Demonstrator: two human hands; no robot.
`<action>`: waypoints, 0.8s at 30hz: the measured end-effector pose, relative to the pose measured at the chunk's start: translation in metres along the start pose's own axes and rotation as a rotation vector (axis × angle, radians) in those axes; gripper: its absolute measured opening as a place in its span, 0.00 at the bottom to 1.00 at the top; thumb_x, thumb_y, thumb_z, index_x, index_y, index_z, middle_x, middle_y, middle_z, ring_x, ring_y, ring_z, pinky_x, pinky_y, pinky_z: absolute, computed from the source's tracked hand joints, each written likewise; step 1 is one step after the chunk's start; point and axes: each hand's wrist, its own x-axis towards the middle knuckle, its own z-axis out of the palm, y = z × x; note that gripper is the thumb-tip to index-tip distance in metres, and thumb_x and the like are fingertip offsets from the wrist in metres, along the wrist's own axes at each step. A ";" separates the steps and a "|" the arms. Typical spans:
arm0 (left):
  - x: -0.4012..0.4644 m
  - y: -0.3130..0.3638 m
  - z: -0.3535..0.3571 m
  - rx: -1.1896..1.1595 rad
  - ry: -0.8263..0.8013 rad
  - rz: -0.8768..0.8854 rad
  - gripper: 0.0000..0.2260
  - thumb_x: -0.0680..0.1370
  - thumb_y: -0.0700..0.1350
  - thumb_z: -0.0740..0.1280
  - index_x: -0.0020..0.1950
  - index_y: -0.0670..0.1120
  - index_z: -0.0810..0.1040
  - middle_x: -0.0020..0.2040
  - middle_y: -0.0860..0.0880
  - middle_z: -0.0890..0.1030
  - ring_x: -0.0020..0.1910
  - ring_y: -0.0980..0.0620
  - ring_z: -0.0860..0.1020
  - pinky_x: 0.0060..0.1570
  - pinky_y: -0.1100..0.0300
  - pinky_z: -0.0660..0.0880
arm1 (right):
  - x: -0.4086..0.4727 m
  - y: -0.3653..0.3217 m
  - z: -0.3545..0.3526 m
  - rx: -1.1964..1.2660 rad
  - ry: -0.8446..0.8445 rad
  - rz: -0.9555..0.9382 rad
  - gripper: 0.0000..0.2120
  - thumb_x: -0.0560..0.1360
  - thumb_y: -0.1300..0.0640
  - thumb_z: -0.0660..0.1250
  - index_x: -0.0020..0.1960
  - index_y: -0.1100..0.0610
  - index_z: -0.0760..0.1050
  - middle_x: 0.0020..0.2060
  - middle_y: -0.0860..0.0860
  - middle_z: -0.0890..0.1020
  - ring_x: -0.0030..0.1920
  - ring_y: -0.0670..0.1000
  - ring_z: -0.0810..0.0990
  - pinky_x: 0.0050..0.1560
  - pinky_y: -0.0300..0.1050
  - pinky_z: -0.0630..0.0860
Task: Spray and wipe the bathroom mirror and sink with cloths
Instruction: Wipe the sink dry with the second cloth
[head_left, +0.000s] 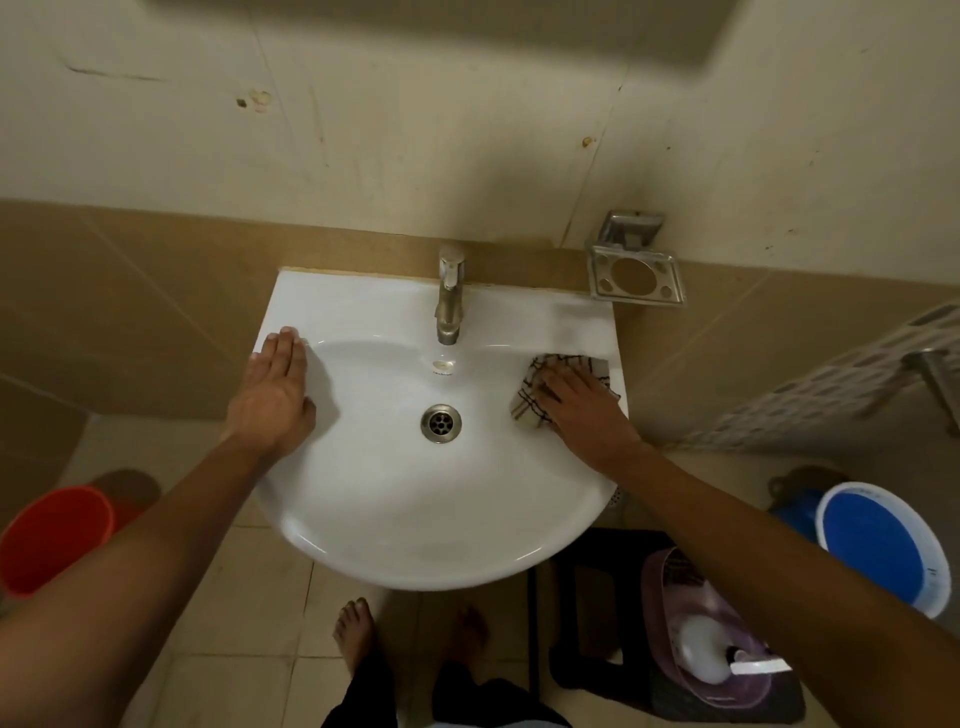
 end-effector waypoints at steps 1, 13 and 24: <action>0.003 -0.001 -0.002 0.001 -0.007 0.008 0.36 0.75 0.41 0.64 0.77 0.35 0.49 0.78 0.37 0.49 0.78 0.39 0.48 0.75 0.47 0.47 | -0.004 -0.003 0.002 -0.030 -0.032 -0.009 0.23 0.69 0.56 0.75 0.62 0.61 0.78 0.64 0.59 0.78 0.68 0.62 0.73 0.71 0.61 0.63; 0.015 -0.013 -0.002 -0.029 -0.043 0.110 0.33 0.75 0.38 0.60 0.77 0.35 0.49 0.79 0.37 0.48 0.78 0.40 0.47 0.76 0.49 0.46 | -0.020 -0.131 -0.009 0.328 -0.712 0.311 0.34 0.75 0.37 0.42 0.80 0.45 0.48 0.80 0.47 0.49 0.80 0.51 0.44 0.75 0.65 0.47; 0.014 -0.023 -0.005 -0.099 -0.035 0.153 0.36 0.73 0.35 0.59 0.78 0.38 0.47 0.79 0.41 0.45 0.79 0.45 0.44 0.77 0.53 0.43 | 0.108 -0.274 0.000 0.922 -0.459 0.290 0.30 0.82 0.51 0.52 0.80 0.47 0.42 0.80 0.57 0.45 0.79 0.58 0.43 0.76 0.62 0.49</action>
